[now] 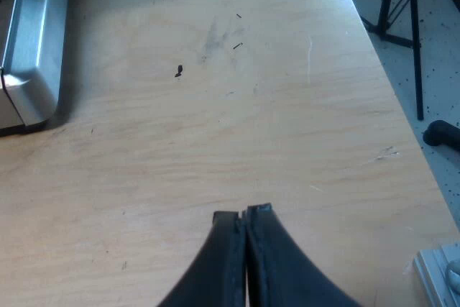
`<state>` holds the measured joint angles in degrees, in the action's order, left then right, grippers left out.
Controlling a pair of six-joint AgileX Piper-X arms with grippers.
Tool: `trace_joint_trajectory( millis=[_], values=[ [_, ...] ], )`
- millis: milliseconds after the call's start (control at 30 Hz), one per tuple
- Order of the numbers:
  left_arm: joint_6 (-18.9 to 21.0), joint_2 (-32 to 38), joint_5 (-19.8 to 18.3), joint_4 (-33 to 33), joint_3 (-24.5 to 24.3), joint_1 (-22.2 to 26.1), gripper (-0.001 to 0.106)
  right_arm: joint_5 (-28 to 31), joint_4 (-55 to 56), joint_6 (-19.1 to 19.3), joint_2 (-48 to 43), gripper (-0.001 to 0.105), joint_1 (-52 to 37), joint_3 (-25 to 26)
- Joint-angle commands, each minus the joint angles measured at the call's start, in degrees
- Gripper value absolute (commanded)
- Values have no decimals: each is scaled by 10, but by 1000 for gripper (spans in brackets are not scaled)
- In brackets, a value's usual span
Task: Remove mug from coffee machine
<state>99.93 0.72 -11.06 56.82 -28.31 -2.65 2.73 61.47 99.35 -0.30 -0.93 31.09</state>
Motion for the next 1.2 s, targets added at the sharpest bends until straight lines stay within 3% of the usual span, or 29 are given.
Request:
trace_joint_trajectory(
  millis=[33,233,367,500,800,967,1100,1200],
  values=[
    [2,23,-1,-7,-1,2,66,0,0,-1,-26,1,-1,4],
    [2,23,-1,-7,-1,2,66,0,0,-1,-26,1,-1,4],
    [2,23,-55,-7,-5,2,66,-4,-38,0,-26,1,-1,4],
    [2,20,-55,-6,-18,2,66,-6,-60,0,-19,1,-1,9],
    [3,-30,-65,-13,-65,2,66,-96,-78,24,64,1,3,39],
    [25,-62,-103,-49,-75,2,66,-111,-117,25,111,1,33,45],
    [95,-95,-121,-62,-76,2,65,-111,-129,58,153,1,72,60],
    [97,-123,-135,-63,-76,2,62,-111,-133,63,185,1,106,74]
  ],
)
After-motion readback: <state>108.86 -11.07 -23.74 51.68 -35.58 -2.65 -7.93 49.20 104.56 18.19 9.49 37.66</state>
